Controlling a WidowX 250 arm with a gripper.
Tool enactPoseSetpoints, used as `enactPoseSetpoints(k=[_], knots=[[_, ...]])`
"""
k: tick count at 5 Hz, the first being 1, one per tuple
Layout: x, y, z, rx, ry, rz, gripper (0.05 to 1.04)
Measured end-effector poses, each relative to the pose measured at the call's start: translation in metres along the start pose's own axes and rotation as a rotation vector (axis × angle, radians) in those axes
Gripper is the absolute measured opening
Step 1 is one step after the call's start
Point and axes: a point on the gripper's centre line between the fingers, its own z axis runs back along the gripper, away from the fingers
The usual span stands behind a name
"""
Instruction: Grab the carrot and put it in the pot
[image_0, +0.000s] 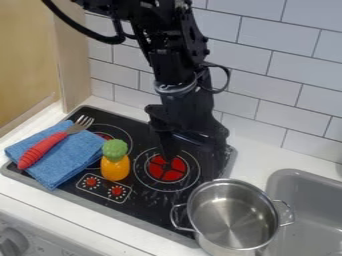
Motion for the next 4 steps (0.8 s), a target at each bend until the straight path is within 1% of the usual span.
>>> enactPoseSetpoints(k=[1, 2, 3, 4], knots=[[-0.014, -0.001, -0.008, -0.005, 0.047, 0.005, 0.999], [-0.018, 0.007, -0.008, 0.005, 0.063, 0.018, 0.999], [-0.020, 0.023, 0.000, 0.008, 0.054, 0.070, 0.999], [-0.013, 0.032, 0.008, 0.012, 0.029, 0.094, 0.999]])
